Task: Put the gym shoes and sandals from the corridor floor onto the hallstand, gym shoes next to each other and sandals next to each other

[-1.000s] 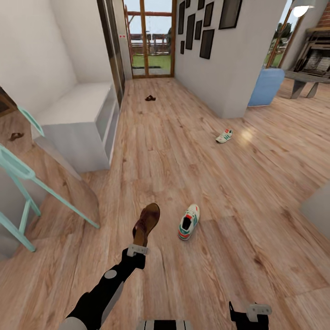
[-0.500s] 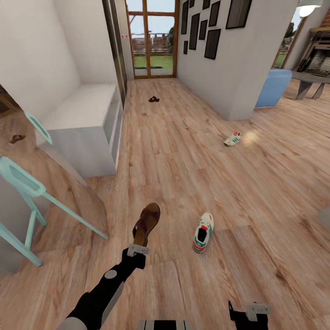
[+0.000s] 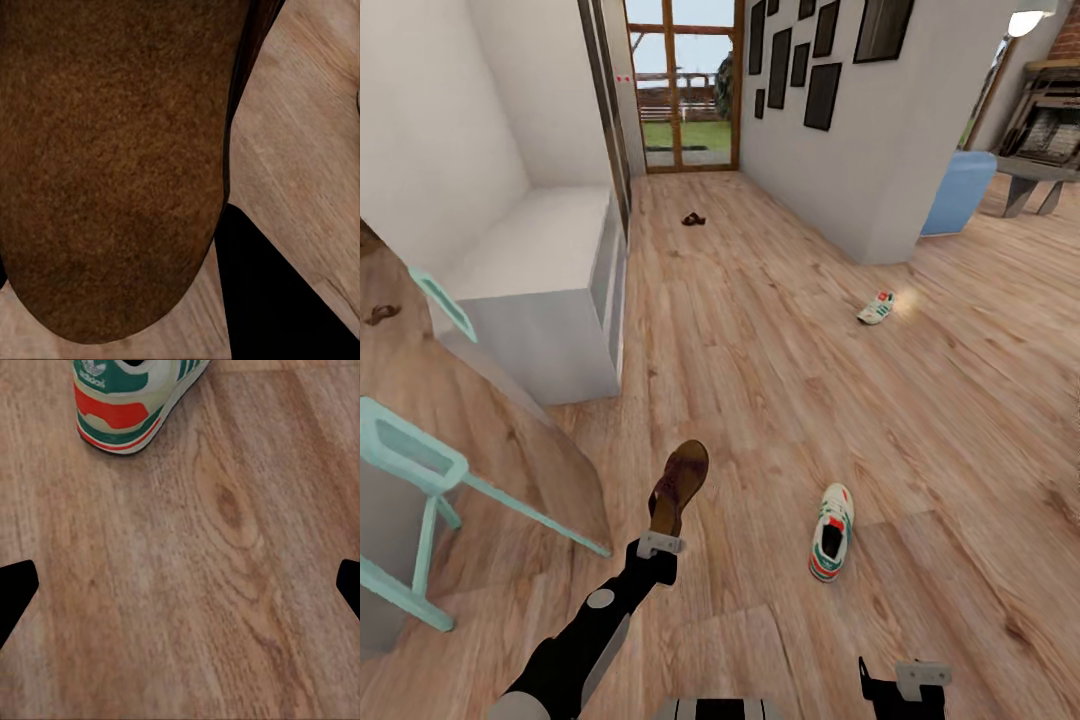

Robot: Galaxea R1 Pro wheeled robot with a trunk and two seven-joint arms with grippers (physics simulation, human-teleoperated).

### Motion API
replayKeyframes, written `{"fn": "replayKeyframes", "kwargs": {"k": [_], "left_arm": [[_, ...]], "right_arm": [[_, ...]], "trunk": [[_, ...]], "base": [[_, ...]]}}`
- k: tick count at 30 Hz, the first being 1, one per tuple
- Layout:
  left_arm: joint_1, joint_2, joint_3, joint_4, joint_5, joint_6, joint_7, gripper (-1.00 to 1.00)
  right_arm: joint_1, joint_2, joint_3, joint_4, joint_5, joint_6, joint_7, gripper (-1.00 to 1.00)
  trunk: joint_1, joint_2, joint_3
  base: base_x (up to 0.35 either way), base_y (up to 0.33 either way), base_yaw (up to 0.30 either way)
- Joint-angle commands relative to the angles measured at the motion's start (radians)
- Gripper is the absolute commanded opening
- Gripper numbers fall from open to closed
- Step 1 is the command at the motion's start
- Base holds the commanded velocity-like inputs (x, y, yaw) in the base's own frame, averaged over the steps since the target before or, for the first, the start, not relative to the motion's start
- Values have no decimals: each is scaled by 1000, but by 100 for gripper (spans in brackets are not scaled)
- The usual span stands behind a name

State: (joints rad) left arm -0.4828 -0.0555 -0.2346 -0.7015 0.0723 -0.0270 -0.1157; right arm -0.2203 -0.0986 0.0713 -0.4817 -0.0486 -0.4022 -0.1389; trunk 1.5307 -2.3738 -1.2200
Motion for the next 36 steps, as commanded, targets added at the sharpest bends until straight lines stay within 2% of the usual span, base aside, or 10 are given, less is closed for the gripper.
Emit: {"fn": "replayKeyframes", "kwargs": {"k": [1,12,30,36], "left_arm": [[0,0,-1,0,4,-3,-2,-100],[0,-1,-2,0,4,-7,-2,-100],[0,-1,-1,0,5,-8,-2,-100],[0,1,1,0,12,-8,-3,-100]], "right_arm": [[-1,-1,8,1,-5,-3,-7,100],[-1,-1,7,2,-5,-3,-7,100],[-1,-1,8,5,-5,-3,-7,100],[-1,-1,8,6,-5,-3,-7,100]], "trunk": [[0,0,-1],[0,0,4],[0,0,16],[0,0,23]], "base": [[276,206,-245],[316,60,-282],[9,0,-281],[124,91,-244]]}}
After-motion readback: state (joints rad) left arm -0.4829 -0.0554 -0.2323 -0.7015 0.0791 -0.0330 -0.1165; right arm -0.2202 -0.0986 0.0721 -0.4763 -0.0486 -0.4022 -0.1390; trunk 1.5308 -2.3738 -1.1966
